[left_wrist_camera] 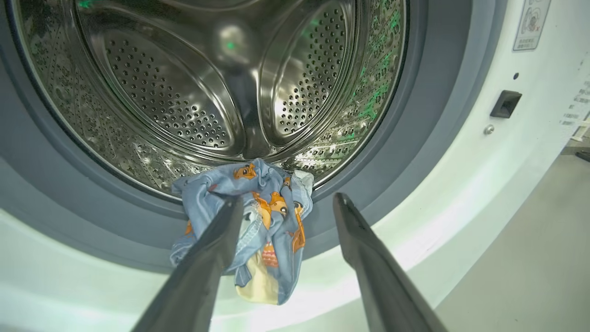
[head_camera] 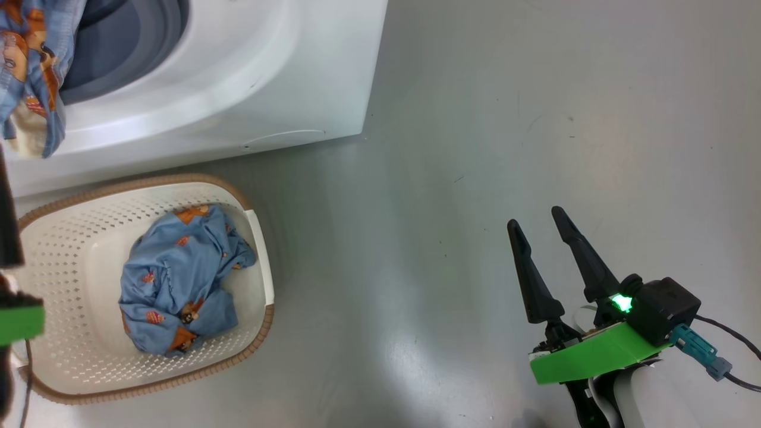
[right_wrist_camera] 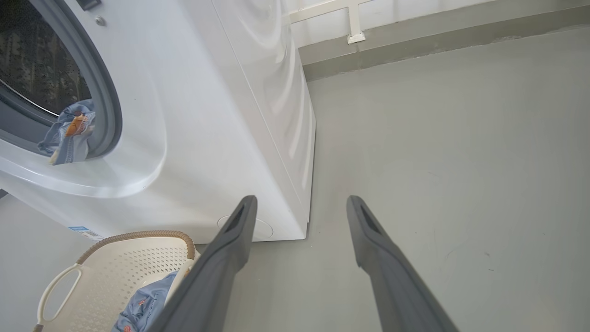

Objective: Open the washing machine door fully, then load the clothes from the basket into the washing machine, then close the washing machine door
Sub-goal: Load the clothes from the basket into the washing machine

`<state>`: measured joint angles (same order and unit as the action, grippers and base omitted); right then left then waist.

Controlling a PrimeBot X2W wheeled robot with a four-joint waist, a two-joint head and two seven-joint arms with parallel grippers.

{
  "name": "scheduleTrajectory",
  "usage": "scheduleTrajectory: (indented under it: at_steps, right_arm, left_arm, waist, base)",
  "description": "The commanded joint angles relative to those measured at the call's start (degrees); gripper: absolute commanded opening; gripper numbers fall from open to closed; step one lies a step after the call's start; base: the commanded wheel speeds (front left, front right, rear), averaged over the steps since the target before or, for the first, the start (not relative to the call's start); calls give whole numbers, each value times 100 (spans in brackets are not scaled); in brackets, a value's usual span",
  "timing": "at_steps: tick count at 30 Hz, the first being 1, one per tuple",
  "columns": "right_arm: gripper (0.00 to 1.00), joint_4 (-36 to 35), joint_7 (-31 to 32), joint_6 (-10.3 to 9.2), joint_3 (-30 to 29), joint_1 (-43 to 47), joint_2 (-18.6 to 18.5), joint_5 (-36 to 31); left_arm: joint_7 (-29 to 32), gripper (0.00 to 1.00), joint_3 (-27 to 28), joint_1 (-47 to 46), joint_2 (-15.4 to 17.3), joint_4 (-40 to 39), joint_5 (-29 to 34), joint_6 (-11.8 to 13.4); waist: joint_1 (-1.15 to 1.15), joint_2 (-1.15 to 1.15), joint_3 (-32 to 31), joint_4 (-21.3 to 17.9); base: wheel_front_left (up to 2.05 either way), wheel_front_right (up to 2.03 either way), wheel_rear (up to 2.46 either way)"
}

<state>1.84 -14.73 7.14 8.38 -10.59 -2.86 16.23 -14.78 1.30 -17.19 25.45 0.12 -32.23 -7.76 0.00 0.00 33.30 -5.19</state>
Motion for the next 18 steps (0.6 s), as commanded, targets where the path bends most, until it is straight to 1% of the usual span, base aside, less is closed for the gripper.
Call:
scheduleTrajectory:
  at_steps: [1, 6, 18]
  right_arm:
    - [100, -125, -27, 35, 128, 33, -1, -52]
    - [100, -126, -27, 35, 114, 35, -1, -61]
    - [100, -97, -27, 35, 123, 11, -1, -79]
  left_arm:
    - [-21, 100, 254, 99, 207, -152, 58, 27]
    - [-21, 100, 325, 454, 81, -186, 107, 27]
    - [-22, 100, 713, 1287, -206, -94, 338, 27]
  waist:
    - [0, 0, 2, 2]
    - [0, 0, -6, 21]
    - [0, 0, -16, 61]
  base:
    - [0, 0, 0]
    - [0, 0, 0]
    - [0, 0, 0]
